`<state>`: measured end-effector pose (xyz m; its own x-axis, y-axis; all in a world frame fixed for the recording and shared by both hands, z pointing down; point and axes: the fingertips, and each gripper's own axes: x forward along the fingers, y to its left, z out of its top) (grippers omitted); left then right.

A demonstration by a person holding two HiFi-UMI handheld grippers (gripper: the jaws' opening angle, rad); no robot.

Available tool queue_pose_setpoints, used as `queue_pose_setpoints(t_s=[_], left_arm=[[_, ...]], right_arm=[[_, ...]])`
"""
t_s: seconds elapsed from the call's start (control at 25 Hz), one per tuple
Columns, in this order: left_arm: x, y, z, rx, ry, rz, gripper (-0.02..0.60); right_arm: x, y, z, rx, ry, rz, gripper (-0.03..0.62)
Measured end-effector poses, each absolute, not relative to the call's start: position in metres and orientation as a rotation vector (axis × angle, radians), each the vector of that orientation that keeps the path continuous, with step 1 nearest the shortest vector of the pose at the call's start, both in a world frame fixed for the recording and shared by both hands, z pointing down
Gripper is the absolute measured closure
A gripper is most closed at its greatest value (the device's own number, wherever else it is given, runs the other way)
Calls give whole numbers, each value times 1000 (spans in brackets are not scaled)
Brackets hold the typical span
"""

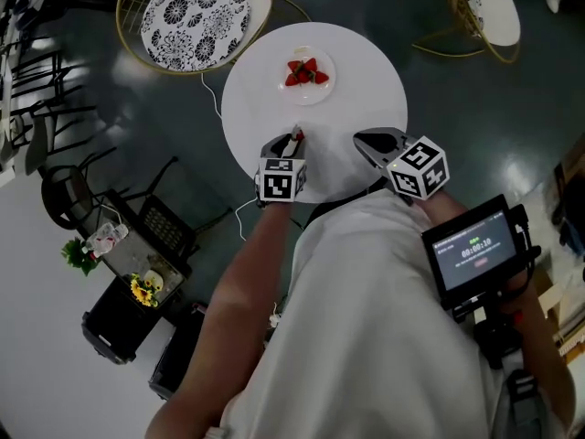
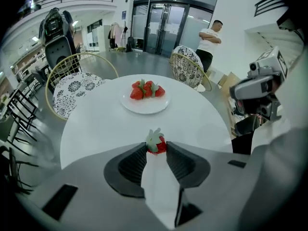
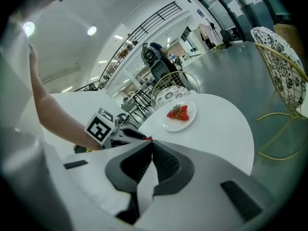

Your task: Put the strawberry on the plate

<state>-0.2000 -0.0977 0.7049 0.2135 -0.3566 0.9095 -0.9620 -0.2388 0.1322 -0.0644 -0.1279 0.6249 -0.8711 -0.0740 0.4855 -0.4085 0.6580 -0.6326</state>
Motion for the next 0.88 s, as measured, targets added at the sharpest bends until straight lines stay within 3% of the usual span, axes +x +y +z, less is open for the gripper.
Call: queue_pose_setpoints(t_s=[0.32, 0.88], left_arm=[[-157, -129, 677, 1800, -1252, 961, 443], [-153, -168, 668, 1838, -1265, 900, 443]], right_arm=[[-38, -136, 613, 366, -2467, 1096, 586], [-29, -145, 616, 448, -2460, 1122, 586]])
